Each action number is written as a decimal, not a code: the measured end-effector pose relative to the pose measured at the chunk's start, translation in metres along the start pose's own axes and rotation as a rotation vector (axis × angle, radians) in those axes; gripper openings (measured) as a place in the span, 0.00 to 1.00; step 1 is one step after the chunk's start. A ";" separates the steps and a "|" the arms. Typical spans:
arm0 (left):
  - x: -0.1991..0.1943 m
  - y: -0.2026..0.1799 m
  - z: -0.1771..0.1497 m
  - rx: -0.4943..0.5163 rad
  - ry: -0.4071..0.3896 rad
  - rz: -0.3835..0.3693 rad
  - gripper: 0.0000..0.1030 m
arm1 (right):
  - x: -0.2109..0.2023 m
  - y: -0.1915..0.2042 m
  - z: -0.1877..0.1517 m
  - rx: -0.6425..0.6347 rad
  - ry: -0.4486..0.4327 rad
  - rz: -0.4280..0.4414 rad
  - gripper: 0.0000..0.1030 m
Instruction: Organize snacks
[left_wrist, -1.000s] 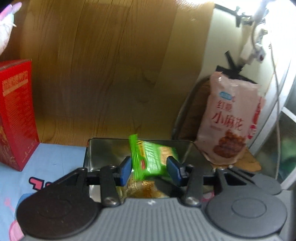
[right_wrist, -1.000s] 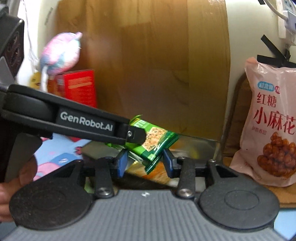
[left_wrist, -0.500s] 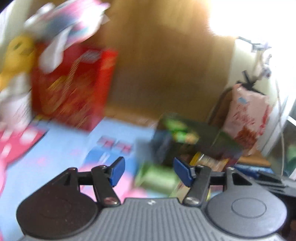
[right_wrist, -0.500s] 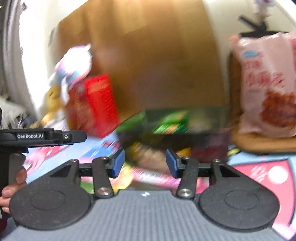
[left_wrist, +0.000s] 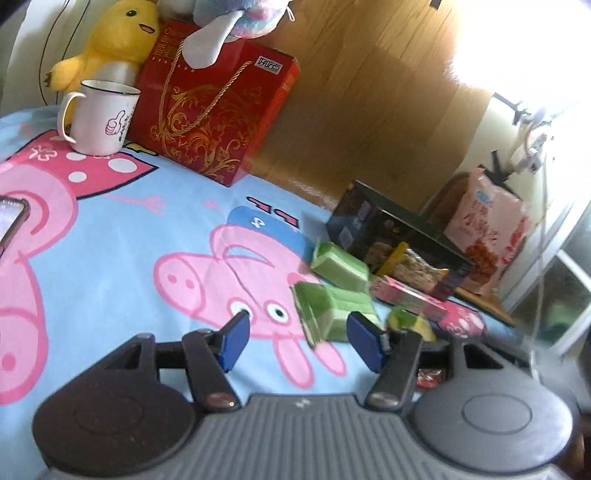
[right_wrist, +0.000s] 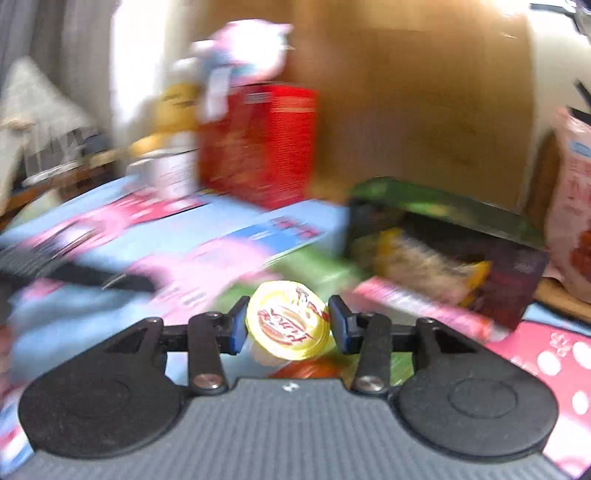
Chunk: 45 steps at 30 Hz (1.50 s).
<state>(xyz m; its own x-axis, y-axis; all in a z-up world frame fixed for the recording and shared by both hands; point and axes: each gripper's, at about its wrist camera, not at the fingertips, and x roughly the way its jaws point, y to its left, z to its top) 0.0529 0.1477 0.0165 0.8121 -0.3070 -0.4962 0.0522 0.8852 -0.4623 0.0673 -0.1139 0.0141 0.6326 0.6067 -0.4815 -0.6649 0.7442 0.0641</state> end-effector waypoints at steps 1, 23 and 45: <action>-0.004 0.000 -0.003 -0.001 -0.003 -0.010 0.58 | -0.008 0.003 -0.007 0.045 0.018 0.057 0.46; -0.008 -0.052 -0.053 0.256 -0.057 0.068 0.66 | -0.038 -0.035 -0.061 0.529 -0.020 0.150 0.47; 0.016 -0.047 -0.041 0.219 0.061 0.021 0.74 | -0.042 -0.029 -0.059 0.499 -0.071 0.003 0.60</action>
<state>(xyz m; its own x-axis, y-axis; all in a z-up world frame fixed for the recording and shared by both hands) 0.0399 0.0870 0.0004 0.7778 -0.3027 -0.5509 0.1661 0.9442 -0.2844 0.0362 -0.1775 -0.0194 0.6676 0.6139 -0.4212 -0.4071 0.7747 0.4839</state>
